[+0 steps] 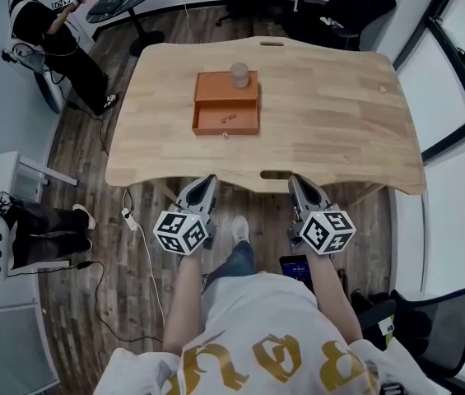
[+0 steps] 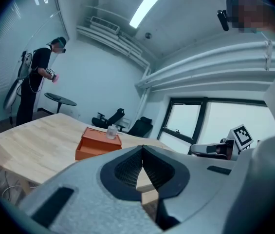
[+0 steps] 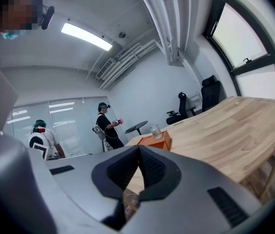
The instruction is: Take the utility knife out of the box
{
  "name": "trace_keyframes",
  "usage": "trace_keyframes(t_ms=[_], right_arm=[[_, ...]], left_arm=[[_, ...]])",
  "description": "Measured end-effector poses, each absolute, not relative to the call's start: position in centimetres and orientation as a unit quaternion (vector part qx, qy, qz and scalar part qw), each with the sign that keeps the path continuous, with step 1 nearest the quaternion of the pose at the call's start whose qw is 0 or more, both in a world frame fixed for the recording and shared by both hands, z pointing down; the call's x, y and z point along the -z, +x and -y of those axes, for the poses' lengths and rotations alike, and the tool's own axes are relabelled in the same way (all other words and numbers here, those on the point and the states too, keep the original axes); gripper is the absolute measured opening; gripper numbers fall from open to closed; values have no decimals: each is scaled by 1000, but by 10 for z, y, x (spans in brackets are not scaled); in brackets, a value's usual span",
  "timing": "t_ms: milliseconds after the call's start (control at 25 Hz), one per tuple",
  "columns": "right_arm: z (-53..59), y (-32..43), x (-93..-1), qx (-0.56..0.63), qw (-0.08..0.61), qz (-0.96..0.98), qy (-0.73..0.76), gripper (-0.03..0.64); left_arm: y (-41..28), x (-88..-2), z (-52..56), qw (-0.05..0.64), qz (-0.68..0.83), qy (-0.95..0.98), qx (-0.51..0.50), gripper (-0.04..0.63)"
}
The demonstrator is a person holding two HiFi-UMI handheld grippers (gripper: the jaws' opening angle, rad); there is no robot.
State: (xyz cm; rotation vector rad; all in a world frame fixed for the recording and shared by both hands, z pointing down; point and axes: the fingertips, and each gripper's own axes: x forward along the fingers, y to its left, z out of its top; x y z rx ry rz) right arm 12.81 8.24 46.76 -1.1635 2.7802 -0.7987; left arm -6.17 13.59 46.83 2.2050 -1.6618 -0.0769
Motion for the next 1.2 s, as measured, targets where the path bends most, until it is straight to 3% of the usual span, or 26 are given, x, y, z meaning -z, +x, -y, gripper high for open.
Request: trace_keyframes(t_ms=[560, 1200], right_arm=[[64, 54, -480, 249, -46, -884, -393, 11], [121, 18, -483, 232, -50, -880, -412, 11]], left_arm=[[-125, -476, 38, 202, 557, 806, -1, 9], [-158, -479, 109, 195, 539, 820, -8, 9]])
